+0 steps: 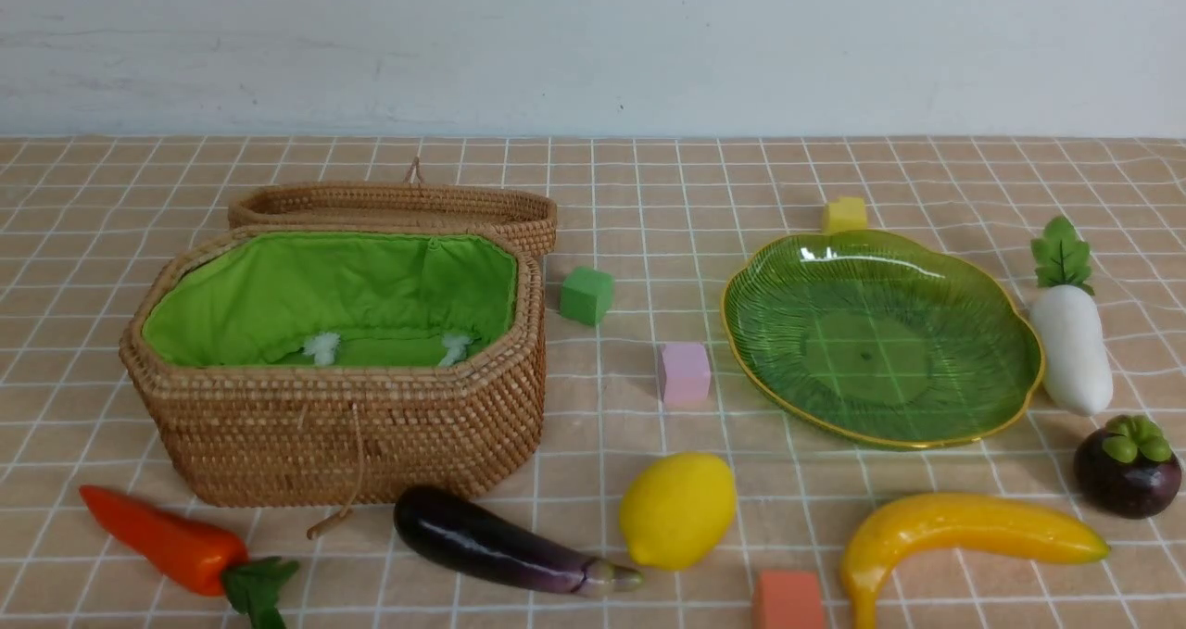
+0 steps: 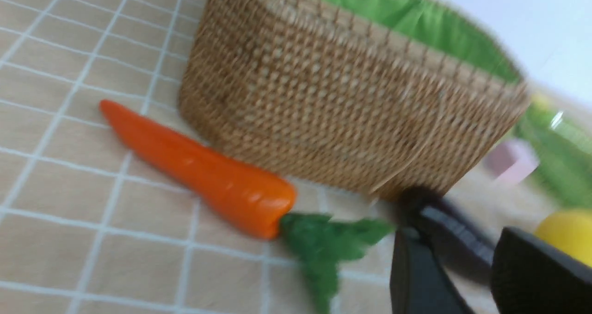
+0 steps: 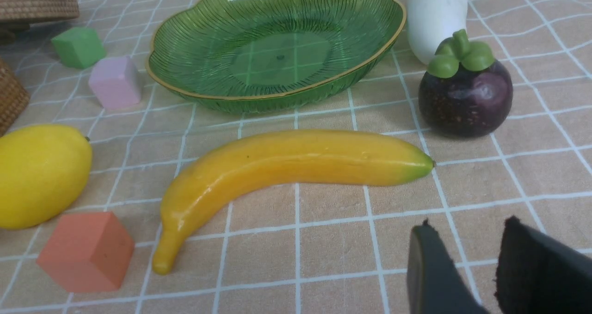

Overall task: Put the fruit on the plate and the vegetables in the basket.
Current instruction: Use the left arm to grab a carrot and put it into the left basket

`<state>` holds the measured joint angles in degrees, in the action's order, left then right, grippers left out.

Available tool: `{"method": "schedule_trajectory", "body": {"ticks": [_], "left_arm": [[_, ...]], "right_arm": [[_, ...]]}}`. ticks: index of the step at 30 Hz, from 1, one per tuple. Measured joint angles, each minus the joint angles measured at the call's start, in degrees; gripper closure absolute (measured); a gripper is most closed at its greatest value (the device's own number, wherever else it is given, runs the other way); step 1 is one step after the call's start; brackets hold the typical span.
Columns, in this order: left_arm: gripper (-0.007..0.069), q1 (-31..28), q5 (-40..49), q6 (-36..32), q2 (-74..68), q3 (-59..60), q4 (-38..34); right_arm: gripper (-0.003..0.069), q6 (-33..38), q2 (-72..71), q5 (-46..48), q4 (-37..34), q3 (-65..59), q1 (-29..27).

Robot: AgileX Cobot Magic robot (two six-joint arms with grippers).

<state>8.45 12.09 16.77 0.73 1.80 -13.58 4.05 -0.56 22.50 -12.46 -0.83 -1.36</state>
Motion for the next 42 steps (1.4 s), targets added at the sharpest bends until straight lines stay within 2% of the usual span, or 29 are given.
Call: {"method": "schedule_trajectory", "body": {"ticks": [6,11,12,13,16,17,18,20,23,25,26,29,33,37,38,42], "left_arm": [[0.0386,0.0,-8.7,2.8,0.0,0.0,-10.3],[0.0391,0.0,-11.3,2.9,0.0,0.0,-15.3],[0.0423,0.0,-10.5,2.9,0.0,-0.1,-17.1],[0.0423,0.0,-10.3,2.9,0.0,-0.1,-17.3],[0.0575,0.0,-2.5,1.4,0.0,-4.2,-17.4],[0.0594,0.0,-2.1,1.0,0.0,-4.9,-17.3],[0.0638,0.0,2.3,-0.9,-0.1,-8.2,-16.4],[0.0638,0.0,7.4,-3.2,-1.9,-12.5,-15.3],[0.0638,0.0,14.5,-4.6,-8.3,-17.9,-13.6],[0.0638,0.0,18.0,-4.9,-12.3,-20.7,-12.2],[0.0638,0.0,22.1,-4.9,-17.5,-23.4,-10.4],[0.0638,0.0,31.2,-4.9,-30.4,-29.2,-6.0],[0.0638,0.0,36.3,-4.5,-44.6,-35.7,-1.9],[0.0638,0.0,35.7,-4.1,-53.0,-38.3,-0.5],[0.0638,-0.3,33.9,-4.1,-57.2,-38.9,-0.1],[0.0638,-4.7,32.0,-4.2,-61.6,-39.0,-0.5]], "right_arm": [[0.0421,0.0,0.0,0.0,0.0,0.0,0.0],[0.0421,0.0,0.0,-0.2,0.0,0.0,0.0],[0.0421,-0.2,0.0,-1.0,-0.4,-0.1,0.0],[0.0421,-0.2,0.0,-1.0,-0.6,-0.1,0.0],[0.0421,-7.2,0.0,-3.8,-11.3,-0.6,0.0],[0.0421,-7.7,0.0,-4.0,-12.1,-0.6,0.0],[0.0421,-11.1,0.0,-6.1,-19.0,-0.6,0.0],[0.0421,-12.7,0.0,-9.0,-25.0,-0.6,0.0],[0.0423,-13.1,0.0,-11.0,-30.2,-0.6,0.0],[0.0431,-13.1,0.0,-9.3,-32.3,-0.2,0.0],[0.0447,-13.1,0.0,-4.9,-33.1,1.4,0.0],[0.0499,-8.8,3.2,8.1,-32.3,8.9,0.0],[0.0559,-0.1,12.7,24.8,-27.4,24.3,0.1],[0.0579,3.7,16.9,29.9,-21.7,34.0,1.2],[0.0582,4.1,18.2,31.0,-17.8,37.7,2.3],[0.0582,4.1,20.6,32.7,-10.2,42.9,4.0]]}}
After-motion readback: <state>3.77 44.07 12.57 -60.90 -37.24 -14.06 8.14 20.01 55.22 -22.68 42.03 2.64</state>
